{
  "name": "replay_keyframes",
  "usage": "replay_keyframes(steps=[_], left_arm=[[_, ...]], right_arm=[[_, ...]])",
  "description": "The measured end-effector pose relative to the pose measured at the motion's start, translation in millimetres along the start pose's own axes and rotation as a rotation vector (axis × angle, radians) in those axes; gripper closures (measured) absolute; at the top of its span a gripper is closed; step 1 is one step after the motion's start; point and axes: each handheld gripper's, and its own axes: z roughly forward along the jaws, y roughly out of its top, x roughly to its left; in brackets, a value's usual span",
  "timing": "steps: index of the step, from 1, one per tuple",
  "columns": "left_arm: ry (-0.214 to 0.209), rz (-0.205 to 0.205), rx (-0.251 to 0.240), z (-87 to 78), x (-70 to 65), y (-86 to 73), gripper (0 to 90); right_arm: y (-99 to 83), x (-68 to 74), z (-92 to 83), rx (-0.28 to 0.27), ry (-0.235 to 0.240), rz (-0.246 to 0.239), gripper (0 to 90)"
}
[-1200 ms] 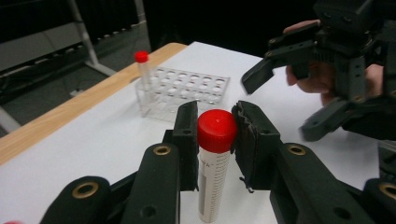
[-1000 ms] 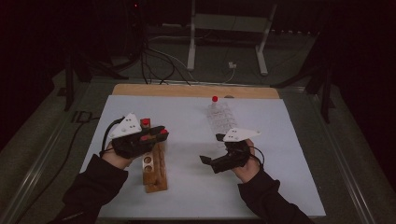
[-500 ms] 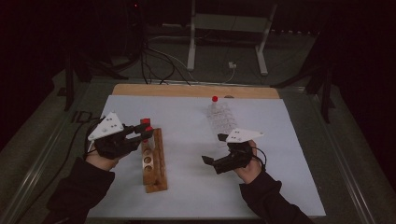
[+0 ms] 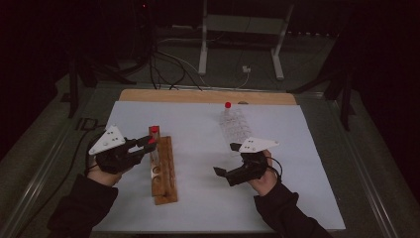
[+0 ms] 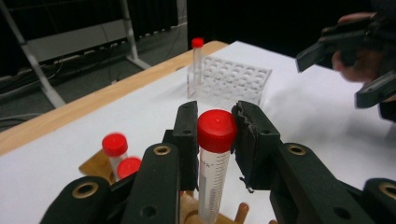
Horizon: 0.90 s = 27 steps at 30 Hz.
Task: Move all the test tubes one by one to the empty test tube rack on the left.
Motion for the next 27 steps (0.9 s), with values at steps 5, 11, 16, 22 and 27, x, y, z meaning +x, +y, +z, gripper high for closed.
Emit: replay_keyframes(steps=[5,11,16,22,27], left_arm=[[0.01,-0.015,0.007,4.0,1.7,-11.5,72.2],[0.009,-0.031,0.032,10.5,4.2,-23.6,72.1],[0.005,-0.044,0.065,18.2,4.6,-35.0,72.1],[0.003,-0.048,0.092,22.8,5.0,-43.3,72.0],[0.008,-0.047,0.092,21.9,4.3,-46.9,71.9]], right_arm=[[-0.5,0.2,0.2,0.001,0.006,0.002,1.4],[-1.5,-0.3,0.4,0.002,0.002,-0.001,1.5],[-2.2,-0.9,-0.3,-0.001,0.001,0.001,1.4],[-2.4,-1.8,-1.2,-0.002,0.0,0.003,1.5],[-2.2,-1.6,-1.4,-0.004,0.001,0.002,1.5]])
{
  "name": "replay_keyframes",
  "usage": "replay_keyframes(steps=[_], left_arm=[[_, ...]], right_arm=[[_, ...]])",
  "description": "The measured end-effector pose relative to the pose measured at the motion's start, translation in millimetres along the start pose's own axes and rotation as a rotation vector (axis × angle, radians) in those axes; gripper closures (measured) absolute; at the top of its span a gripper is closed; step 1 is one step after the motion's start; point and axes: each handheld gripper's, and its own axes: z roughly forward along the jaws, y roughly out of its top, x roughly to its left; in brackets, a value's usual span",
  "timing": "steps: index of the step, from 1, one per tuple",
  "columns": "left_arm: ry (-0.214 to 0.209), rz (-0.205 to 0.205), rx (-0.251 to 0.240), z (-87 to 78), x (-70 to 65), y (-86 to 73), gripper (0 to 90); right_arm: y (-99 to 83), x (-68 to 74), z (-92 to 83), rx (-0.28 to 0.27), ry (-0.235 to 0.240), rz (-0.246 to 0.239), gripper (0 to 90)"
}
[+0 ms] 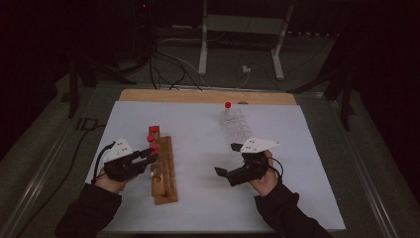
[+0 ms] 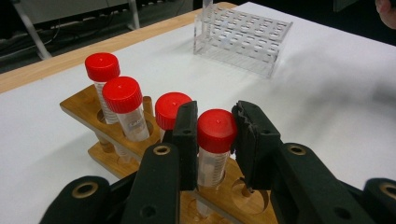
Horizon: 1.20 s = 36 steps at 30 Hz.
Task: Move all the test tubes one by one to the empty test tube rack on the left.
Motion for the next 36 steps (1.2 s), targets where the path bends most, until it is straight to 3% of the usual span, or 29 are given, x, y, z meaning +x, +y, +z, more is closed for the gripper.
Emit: replay_keyframes(steps=[10,12,17,21,25,27,32,36], left_arm=[[-0.035,-0.003,0.007,-0.3,0.3,0.5,68.5],[-0.053,0.002,-0.001,-2.0,-1.3,1.0,59.9],[-0.045,0.015,-0.033,-8.9,-8.2,6.7,36.0],[-0.059,0.008,-0.049,-12.5,-11.8,10.3,18.2],[-0.066,0.001,-0.047,-13.4,-13.8,11.0,9.5],[-0.071,0.003,-0.059,-14.3,-14.7,10.5,7.0],[-0.082,0.014,-0.061,-15.9,-16.4,11.3,4.5],[-0.086,0.02,-0.058,-15.8,-17.2,11.4,4.1]], right_arm=[[3.1,-0.2,-1.8,-0.005,-0.001,-0.005,1.5],[5.3,-1.4,-3.5,-0.009,-0.014,-0.013,1.5],[14.5,-9.6,-10.2,-0.03,-0.042,-0.018,1.5],[23.9,-22.2,-13.1,-0.045,-0.059,-0.016,1.5],[31.4,-39.2,-9.3,-0.046,-0.06,-0.02,1.5],[33.5,-51.1,-4.9,-0.051,-0.036,-0.012,1.5],[33.1,-79.7,9.7,-0.023,-0.058,0.004,2.0],[31.9,-102.0,22.5,0.017,-0.091,0.026,9.1]])
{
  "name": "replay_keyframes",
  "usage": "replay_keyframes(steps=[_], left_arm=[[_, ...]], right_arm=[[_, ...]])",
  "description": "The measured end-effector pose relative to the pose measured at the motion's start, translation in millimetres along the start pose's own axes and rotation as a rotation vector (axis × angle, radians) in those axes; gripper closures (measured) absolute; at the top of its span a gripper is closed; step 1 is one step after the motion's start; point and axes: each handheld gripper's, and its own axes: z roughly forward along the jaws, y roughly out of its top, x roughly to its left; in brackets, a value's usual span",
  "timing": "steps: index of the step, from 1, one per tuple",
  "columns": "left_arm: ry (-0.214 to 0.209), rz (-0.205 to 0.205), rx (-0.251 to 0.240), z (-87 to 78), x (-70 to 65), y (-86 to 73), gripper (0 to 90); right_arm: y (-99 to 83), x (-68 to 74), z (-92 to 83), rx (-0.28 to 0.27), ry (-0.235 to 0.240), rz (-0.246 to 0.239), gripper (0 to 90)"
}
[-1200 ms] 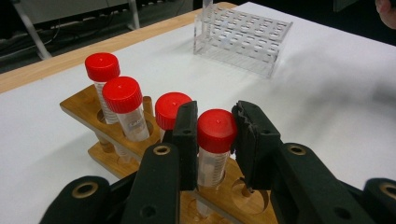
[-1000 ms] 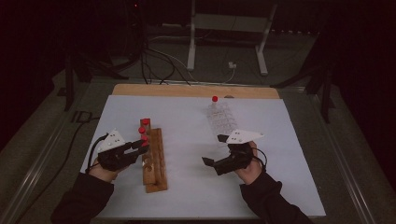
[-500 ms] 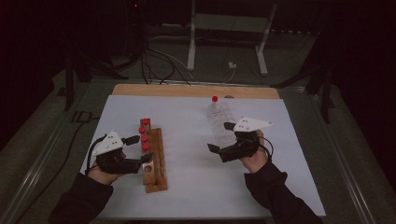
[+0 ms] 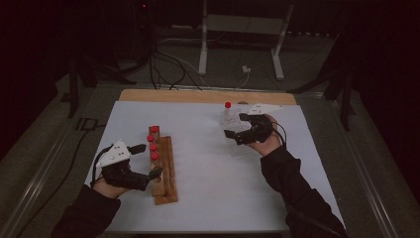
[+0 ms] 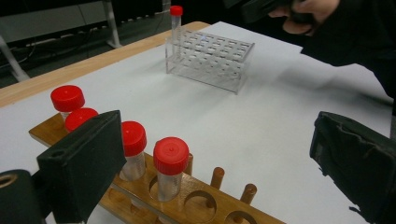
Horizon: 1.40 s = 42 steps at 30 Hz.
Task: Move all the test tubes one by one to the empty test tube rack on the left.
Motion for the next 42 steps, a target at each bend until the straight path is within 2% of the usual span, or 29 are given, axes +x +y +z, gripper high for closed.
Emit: replay_keyframes(steps=[1,2,4,7,10,12,17,23,26,31,35,39,42], left_arm=[[0.001,0.002,0.001,0.1,-0.2,0.0,4.1],[0.003,0.004,0.002,0.1,-0.4,-0.1,4.1],[0.0,0.004,0.002,0.2,-0.5,-0.3,4.1],[-0.001,0.006,0.004,0.3,-0.4,-0.4,4.1],[-0.004,0.005,0.003,0.1,-0.6,-0.1,4.1],[-0.01,0.008,0.004,0.3,-1.0,-0.1,4.1],[-0.013,0.01,0.007,0.7,-1.4,-0.3,4.1],[-0.015,0.013,0.011,1.2,-0.9,-0.8,4.1],[-0.015,0.011,0.009,0.9,-0.3,-0.7,4.1],[-0.013,0.008,0.01,0.6,0.2,-1.0,4.1],[-0.016,0.002,0.003,-0.2,0.8,-0.7,4.1],[-0.013,0.004,0.009,0.5,0.8,-1.3,4.1],[-0.014,0.004,0.012,0.8,0.6,-1.0,4.1]], right_arm=[[-0.4,-5.9,4.9,0.014,-0.019,0.003,10.7],[-1.0,-11.1,8.2,0.021,-0.023,0.007,16.1],[-2.1,-19.9,14.5,0.034,-0.035,0.018,19.2],[-3.8,-34.7,25.4,0.058,-0.043,0.033,28.7],[-4.3,-44.7,33.9,0.088,-0.069,0.014,39.2],[-3.8,-51.4,39.8,0.106,-0.067,0.017,45.4],[0.8,-64.2,50.8,0.117,-0.093,0.029,54.4],[2.0,-71.0,67.3,0.158,-0.106,0.02,61.2],[3.5,-72.9,71.7,0.151,-0.103,0.034,62.9],[6.9,-72.2,78.9,0.158,-0.104,0.026,68.8],[7.7,-70.6,81.4,0.159,-0.097,0.023,74.6],[9.8,-69.3,80.7,0.169,-0.106,0.021,75.2],[13.5,-69.0,76.3,0.156,-0.105,0.019,75.2]])
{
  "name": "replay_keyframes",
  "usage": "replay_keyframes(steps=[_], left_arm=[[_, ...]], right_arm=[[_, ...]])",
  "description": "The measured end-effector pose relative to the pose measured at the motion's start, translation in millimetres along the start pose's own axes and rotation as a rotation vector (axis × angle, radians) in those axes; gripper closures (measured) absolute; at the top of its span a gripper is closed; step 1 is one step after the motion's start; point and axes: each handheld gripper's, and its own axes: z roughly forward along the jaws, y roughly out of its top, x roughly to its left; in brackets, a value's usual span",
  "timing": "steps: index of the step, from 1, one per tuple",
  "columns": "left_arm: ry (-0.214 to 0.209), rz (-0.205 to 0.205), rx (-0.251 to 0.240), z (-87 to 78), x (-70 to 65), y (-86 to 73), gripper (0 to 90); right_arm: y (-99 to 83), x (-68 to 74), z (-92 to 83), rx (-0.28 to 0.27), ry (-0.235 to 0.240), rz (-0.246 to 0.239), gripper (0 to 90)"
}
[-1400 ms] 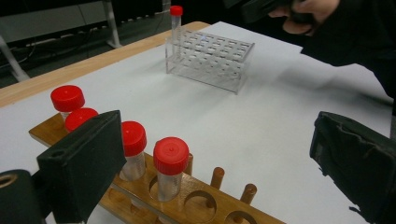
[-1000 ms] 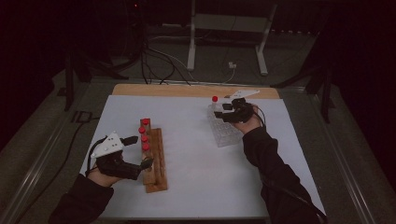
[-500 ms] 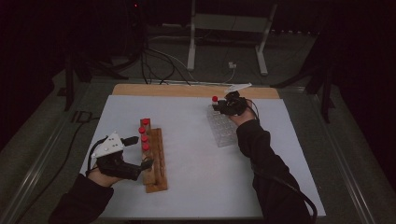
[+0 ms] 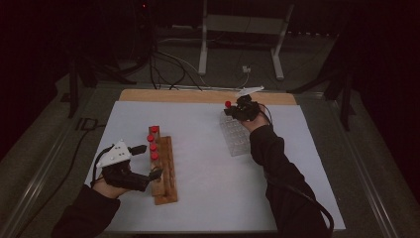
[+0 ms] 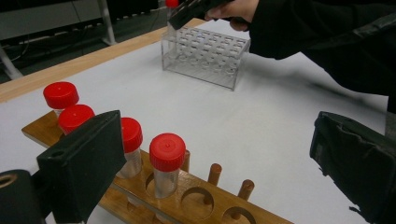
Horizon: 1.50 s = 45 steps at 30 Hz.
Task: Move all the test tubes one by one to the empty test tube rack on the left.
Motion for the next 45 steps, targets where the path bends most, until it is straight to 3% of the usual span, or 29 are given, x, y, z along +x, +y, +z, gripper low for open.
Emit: replay_keyframes(steps=[17,23,30,36,45], left_arm=[[-0.028,0.003,0.002,5.7,-3.7,6.9,4.1],[-0.04,0.011,0.014,10.8,-6.0,10.6,4.1],[-0.048,-0.004,0.019,14.4,-3.8,13.6,4.1],[-0.064,0.011,0.03,20.8,-9.0,18.2,4.1],[-0.083,0.022,0.043,28.7,-14.2,22.7,4.1]], right_arm=[[20.2,11.0,-44.4,-0.081,-0.027,-0.025,75.3],[22.0,20.6,-61.5,-0.098,-0.005,-0.046,75.3],[13.6,40.5,-72.7,-0.107,0.049,-0.073,75.3],[-2.5,63.0,-72.5,-0.084,0.091,-0.09,75.3],[-19.7,85.8,-77.3,-0.079,0.136,-0.104,75.3]])
